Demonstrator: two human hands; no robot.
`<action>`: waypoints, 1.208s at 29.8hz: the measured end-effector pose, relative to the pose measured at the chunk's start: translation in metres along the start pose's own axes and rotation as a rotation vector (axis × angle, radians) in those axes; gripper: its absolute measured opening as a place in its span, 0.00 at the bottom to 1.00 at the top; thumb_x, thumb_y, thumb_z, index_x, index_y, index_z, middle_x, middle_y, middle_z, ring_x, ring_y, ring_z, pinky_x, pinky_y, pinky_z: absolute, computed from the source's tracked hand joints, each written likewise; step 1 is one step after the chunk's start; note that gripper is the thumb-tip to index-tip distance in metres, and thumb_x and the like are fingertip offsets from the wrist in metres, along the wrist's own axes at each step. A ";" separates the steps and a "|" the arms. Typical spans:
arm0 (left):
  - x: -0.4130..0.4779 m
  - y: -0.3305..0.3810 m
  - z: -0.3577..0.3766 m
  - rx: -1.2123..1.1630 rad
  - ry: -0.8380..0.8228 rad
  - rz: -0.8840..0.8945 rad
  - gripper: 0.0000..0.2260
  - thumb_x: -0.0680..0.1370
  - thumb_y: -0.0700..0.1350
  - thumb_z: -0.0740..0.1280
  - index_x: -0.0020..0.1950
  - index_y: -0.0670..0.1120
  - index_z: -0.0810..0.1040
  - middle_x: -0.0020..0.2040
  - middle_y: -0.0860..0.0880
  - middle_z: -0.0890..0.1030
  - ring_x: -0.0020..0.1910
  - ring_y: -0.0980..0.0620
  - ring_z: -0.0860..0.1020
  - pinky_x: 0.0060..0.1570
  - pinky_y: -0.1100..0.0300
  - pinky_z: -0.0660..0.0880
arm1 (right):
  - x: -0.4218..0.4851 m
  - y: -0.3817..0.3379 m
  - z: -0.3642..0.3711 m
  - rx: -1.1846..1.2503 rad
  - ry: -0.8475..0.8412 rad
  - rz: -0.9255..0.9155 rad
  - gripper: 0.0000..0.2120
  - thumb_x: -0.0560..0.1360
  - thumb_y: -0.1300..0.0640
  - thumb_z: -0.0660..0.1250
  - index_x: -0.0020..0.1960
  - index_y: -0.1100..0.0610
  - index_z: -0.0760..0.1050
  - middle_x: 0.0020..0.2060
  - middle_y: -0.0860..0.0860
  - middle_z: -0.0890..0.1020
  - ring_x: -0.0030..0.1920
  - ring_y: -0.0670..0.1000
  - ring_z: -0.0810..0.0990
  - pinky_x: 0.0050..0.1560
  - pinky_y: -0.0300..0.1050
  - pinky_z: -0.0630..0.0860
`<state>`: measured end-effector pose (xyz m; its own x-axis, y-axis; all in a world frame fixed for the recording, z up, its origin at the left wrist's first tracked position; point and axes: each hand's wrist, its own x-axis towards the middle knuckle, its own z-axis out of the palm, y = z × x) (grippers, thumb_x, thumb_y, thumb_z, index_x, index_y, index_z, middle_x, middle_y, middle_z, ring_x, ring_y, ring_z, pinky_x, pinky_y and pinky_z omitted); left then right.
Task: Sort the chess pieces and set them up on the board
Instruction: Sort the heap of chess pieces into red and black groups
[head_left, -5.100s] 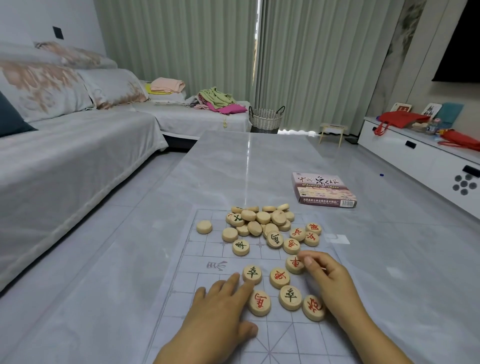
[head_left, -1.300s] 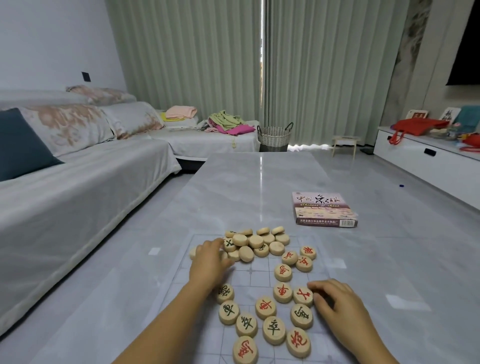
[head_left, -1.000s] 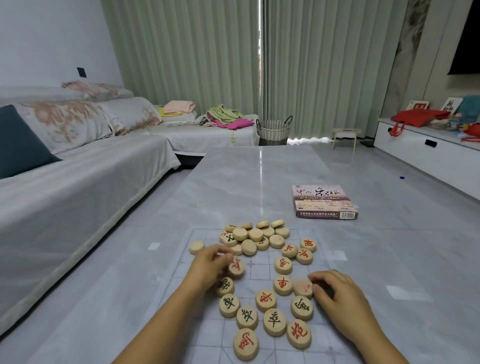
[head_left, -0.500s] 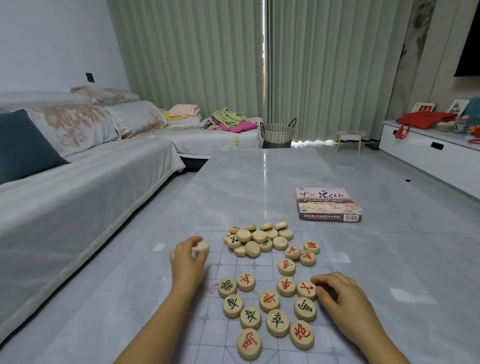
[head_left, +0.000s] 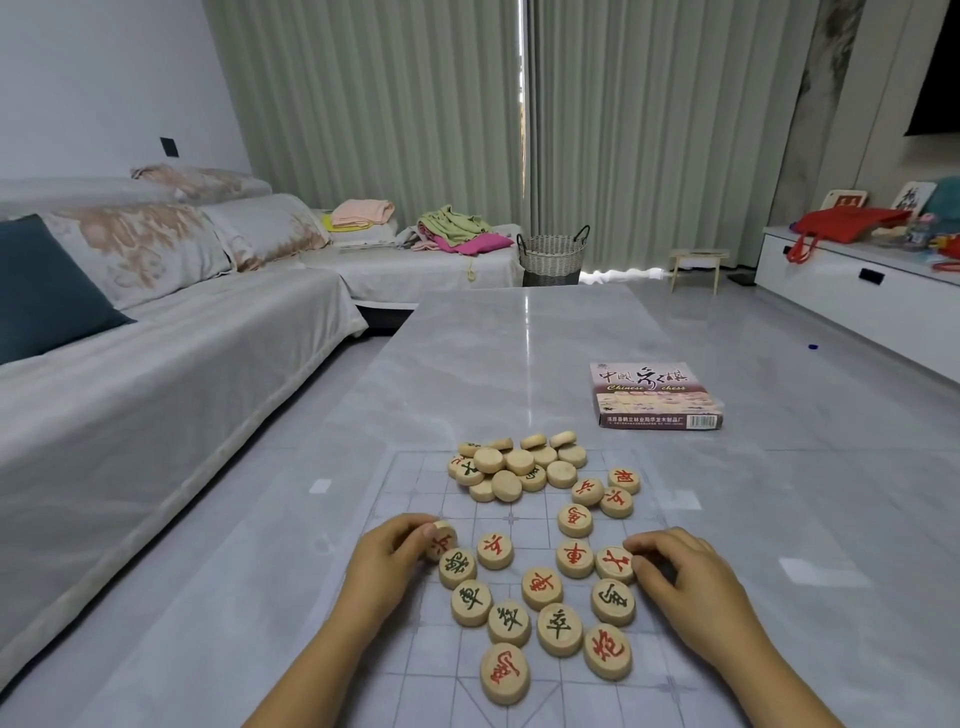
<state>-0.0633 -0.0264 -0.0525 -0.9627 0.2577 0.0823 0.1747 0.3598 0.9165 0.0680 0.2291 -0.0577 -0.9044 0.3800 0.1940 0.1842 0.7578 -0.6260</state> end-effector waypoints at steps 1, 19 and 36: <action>-0.002 0.000 -0.001 0.021 0.024 -0.001 0.08 0.78 0.43 0.63 0.45 0.53 0.79 0.47 0.52 0.82 0.48 0.52 0.79 0.49 0.59 0.76 | 0.000 0.000 0.000 0.002 -0.001 0.002 0.07 0.76 0.55 0.64 0.52 0.46 0.76 0.47 0.40 0.76 0.52 0.45 0.72 0.57 0.44 0.71; -0.026 -0.005 -0.018 0.532 -0.113 0.157 0.18 0.80 0.42 0.57 0.70 0.49 0.67 0.70 0.51 0.68 0.68 0.52 0.65 0.67 0.63 0.60 | -0.004 -0.002 -0.001 0.034 -0.024 -0.001 0.06 0.75 0.55 0.65 0.48 0.43 0.76 0.44 0.39 0.75 0.50 0.45 0.74 0.53 0.43 0.72; -0.051 0.015 -0.033 0.363 -0.255 -0.006 0.21 0.81 0.47 0.56 0.74 0.53 0.57 0.74 0.54 0.63 0.71 0.56 0.64 0.68 0.62 0.60 | 0.071 -0.110 0.050 -0.304 -0.147 -0.164 0.21 0.75 0.52 0.64 0.67 0.53 0.67 0.65 0.52 0.68 0.64 0.54 0.69 0.59 0.48 0.68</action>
<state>-0.0186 -0.0634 -0.0305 -0.8900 0.4516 -0.0633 0.2746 0.6416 0.7162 -0.0354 0.1463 -0.0131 -0.9728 0.1774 0.1488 0.1184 0.9333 -0.3389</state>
